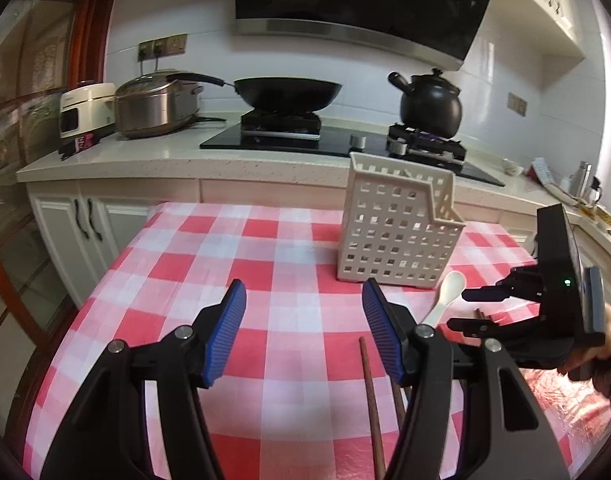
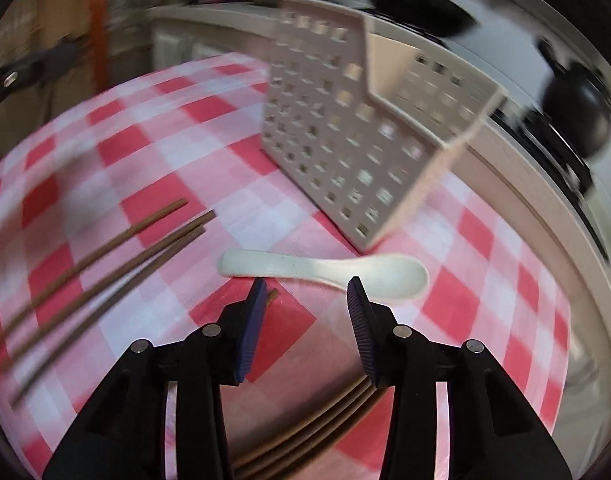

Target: Organize utensils

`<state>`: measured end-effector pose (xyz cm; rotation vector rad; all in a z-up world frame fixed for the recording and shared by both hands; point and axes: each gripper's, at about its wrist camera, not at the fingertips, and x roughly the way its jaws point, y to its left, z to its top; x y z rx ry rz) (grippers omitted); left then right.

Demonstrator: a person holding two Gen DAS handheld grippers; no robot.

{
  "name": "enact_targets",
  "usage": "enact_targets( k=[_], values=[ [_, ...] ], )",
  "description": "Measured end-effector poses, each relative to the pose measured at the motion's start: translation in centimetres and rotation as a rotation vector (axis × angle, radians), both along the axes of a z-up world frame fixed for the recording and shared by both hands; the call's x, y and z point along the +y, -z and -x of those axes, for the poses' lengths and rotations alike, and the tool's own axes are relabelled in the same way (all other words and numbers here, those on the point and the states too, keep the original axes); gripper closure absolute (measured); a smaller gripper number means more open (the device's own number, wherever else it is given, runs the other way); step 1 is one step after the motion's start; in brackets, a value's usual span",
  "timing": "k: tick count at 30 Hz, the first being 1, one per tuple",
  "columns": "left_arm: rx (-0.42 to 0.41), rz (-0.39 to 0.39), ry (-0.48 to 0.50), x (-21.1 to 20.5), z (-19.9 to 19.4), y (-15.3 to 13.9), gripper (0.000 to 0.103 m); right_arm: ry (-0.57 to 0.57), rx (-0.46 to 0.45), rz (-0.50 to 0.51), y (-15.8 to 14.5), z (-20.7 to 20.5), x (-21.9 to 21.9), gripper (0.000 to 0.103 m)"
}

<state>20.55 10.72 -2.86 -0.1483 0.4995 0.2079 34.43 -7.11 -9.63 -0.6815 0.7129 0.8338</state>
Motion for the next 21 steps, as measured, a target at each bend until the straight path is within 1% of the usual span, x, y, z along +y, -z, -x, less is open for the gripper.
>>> enact_targets(
  k=[1, 3, 6, 7, 10, 11, 13, 15, 18, 21],
  values=[
    [0.008, -0.004, -0.014, -0.2, 0.0, 0.1, 0.045, -0.058, -0.006, 0.010, 0.2, -0.2, -0.2, 0.067],
    [0.027, -0.026, -0.039, -0.8, -0.1, 0.2, 0.045, -0.135, 0.000, 0.026, 0.4, -1.1, -0.5, 0.068],
    [0.052, -0.071, -0.072, -1.7, -0.5, 0.0, 0.045, -0.275, 0.017, 0.001, -0.1, -2.1, -1.0, 0.069],
    [0.058, -0.083, -0.083, -1.9, -0.6, -0.1, 0.045, -0.338, 0.036, -0.007, -0.4, -2.7, -1.1, 0.069],
    [0.074, -0.112, -0.123, -2.4, -1.1, -0.7, 0.045, -0.463, 0.069, 0.016, -0.5, -3.8, -0.4, 0.069],
    [0.075, -0.121, -0.138, -2.6, -1.1, -1.0, 0.045, -0.491, 0.075, 0.014, -0.5, -3.8, -0.3, 0.072],
    [0.076, -0.143, -0.163, -2.9, -1.1, -1.5, 0.045, -0.554, 0.095, -0.005, -0.5, -4.1, -0.4, 0.072],
    [0.084, -0.166, -0.183, -3.1, -1.3, -1.9, 0.045, -0.590, 0.097, -0.013, -0.4, -4.3, -0.5, 0.072],
    [0.097, -0.181, -0.206, -3.2, -1.7, -2.3, 0.045, -0.621, 0.096, -0.013, -0.1, -5.0, -0.6, 0.072],
    [0.110, -0.205, -0.221, -3.5, -2.0, -2.4, 0.045, -0.640, 0.077, -0.010, 0.3, -5.3, -0.6, 0.072]
  ],
)
